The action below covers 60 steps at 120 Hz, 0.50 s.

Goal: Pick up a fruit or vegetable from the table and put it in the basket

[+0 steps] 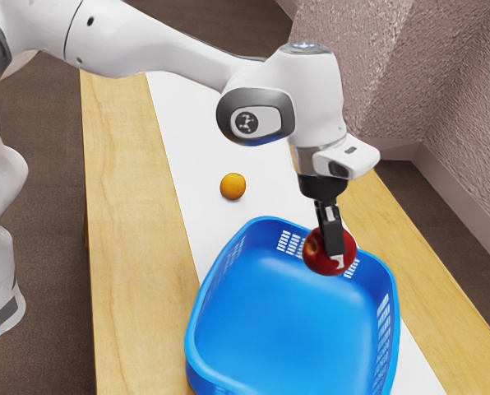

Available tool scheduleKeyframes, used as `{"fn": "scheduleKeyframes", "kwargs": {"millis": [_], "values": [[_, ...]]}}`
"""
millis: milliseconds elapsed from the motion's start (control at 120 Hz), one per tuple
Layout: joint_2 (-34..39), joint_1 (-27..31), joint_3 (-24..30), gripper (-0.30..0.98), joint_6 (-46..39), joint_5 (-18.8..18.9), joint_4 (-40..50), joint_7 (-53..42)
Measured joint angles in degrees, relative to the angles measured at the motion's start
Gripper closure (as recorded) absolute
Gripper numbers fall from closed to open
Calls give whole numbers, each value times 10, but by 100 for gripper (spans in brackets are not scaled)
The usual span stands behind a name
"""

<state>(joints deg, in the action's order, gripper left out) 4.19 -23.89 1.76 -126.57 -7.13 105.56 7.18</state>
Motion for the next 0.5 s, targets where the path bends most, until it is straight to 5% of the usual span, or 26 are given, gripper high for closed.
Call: {"fn": "scheduleKeyframes", "kwargs": {"millis": [225,500], "values": [[0,3,-1,22,-3,-13,2,10],[1,8,-4,11,-4,-21,1,10]]}}
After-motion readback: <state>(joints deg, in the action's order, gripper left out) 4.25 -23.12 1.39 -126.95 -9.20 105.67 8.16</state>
